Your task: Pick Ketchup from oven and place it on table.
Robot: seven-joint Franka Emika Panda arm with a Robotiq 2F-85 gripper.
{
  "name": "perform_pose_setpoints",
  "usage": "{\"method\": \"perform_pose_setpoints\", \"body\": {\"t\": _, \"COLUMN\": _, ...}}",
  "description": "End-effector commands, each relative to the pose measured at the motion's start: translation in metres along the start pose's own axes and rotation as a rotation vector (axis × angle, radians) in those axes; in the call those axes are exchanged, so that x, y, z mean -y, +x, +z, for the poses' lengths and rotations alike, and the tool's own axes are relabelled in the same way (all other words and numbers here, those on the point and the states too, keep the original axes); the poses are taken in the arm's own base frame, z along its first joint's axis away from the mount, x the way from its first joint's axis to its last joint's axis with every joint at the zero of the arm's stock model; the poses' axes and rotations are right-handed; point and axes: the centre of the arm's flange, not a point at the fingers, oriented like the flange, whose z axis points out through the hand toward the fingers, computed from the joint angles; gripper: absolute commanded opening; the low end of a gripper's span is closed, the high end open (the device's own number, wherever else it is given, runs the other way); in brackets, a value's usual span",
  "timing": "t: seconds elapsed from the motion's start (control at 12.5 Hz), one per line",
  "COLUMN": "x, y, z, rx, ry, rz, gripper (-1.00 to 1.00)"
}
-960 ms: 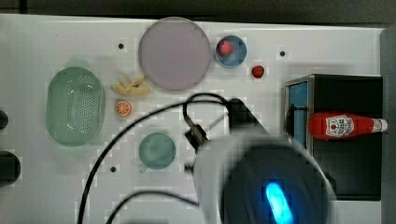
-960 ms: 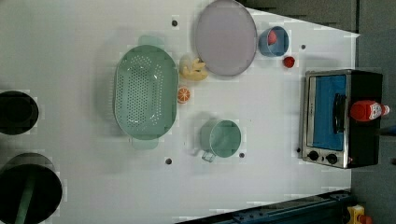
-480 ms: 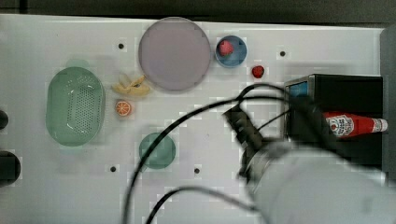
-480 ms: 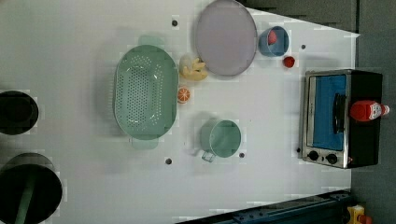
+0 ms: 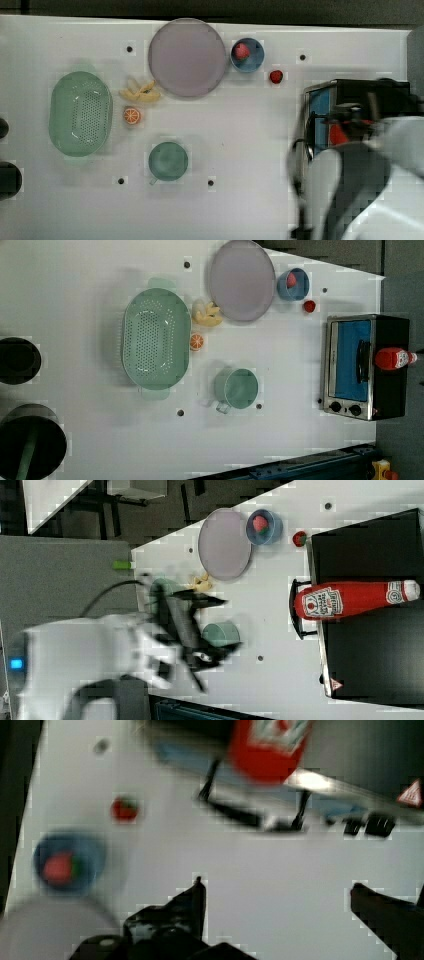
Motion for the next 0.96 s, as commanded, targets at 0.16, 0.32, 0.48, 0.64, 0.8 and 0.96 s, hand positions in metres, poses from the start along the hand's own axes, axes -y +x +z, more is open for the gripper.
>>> {"method": "perform_pose_setpoints", "body": {"t": 0.16, "x": -0.006, "y": 0.060, "z": 0.011, "rx": -0.092, "ry": 0.049, "rz": 0.111, "gripper": 1.00}}
{"method": "perform_pose_setpoints", "body": {"t": 0.32, "x": -0.003, "y": 0.084, "z": 0.032, "rx": -0.126, "ry": 0.031, "rz": 0.142, "gripper": 1.00}}
{"method": "perform_pose_setpoints", "body": {"t": 0.48, "x": -0.003, "y": 0.105, "z": 0.053, "rx": -0.154, "ry": 0.023, "rz": 0.175, "gripper": 1.00}}
{"method": "perform_pose_setpoints", "body": {"t": 0.64, "x": -0.005, "y": 0.118, "z": 0.079, "rx": -0.129, "ry": 0.027, "rz": 0.224, "gripper": 1.00}}
{"method": "perform_pose_setpoints", "body": {"t": 0.8, "x": -0.008, "y": 0.123, "z": 0.107, "rx": -0.078, "ry": 0.019, "rz": 0.271, "gripper": 1.00}}
{"method": "perform_pose_setpoints", "body": {"t": 0.96, "x": -0.004, "y": 0.125, "z": 0.122, "rx": -0.065, "ry": 0.028, "rz": 0.292, "gripper": 1.00}}
